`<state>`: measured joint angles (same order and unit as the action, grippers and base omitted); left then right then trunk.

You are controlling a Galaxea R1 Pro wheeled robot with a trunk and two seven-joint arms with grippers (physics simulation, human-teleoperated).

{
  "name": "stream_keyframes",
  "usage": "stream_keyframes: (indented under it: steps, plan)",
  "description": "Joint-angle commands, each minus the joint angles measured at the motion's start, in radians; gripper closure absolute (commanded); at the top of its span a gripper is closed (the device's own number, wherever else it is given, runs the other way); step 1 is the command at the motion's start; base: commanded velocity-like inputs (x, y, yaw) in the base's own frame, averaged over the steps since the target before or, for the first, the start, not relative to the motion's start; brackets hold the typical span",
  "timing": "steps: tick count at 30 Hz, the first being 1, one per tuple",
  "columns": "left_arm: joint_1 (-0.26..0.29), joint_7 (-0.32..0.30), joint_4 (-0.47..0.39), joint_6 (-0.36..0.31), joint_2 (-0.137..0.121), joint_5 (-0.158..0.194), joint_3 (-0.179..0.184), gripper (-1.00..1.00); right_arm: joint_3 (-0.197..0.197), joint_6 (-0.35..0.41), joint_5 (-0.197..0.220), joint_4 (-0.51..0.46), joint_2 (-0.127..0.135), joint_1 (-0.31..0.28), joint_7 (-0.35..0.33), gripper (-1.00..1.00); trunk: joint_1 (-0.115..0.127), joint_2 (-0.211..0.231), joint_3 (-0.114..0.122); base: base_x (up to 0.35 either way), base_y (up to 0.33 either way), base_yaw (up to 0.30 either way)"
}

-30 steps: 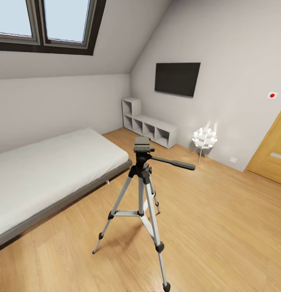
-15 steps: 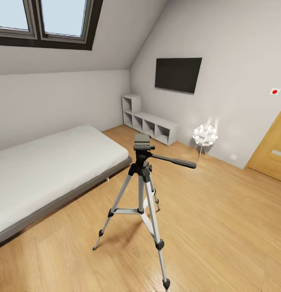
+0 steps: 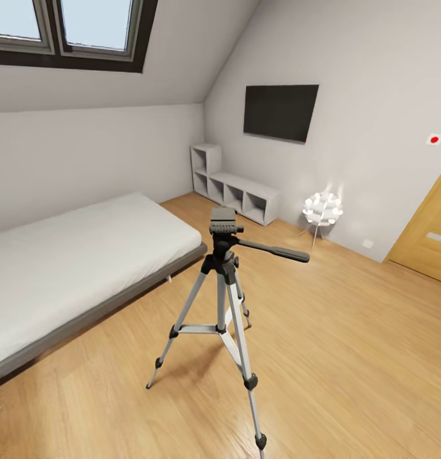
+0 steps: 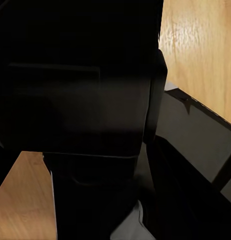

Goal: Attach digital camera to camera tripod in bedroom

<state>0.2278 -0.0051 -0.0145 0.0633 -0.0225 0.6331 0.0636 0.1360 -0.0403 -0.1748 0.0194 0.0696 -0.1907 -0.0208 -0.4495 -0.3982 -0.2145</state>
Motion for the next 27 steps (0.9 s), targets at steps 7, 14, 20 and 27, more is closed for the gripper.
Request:
stream_keyframes:
  steps: [7,14,20,27]
  plan:
    - [0.001,-0.001,0.001,0.003,0.0,0.005,0.007,1.0,0.006,-0.004,-0.009,0.002,0.0,-0.001,-0.002,-1.0,0.0,-0.002,-0.003,0.0,0.0,0.0]
    - [0.001,-0.001,0.001,0.003,0.0,0.005,0.007,1.0,0.006,-0.004,-0.009,0.002,0.001,-0.001,-0.002,-1.0,0.0,-0.002,-0.003,0.0,0.0,0.0]
    - [0.001,-0.001,0.001,0.003,0.0,0.005,0.007,1.0,0.006,-0.004,-0.01,0.002,0.002,-0.001,-0.003,-1.0,0.0,-0.002,-0.003,0.0,0.0,0.0]
    - [0.001,-0.001,0.001,0.003,0.001,0.005,0.007,1.0,0.004,0.001,-0.015,0.001,-0.004,-0.001,-0.007,-1.0,0.0,-0.002,-0.003,0.0,0.0,0.0]
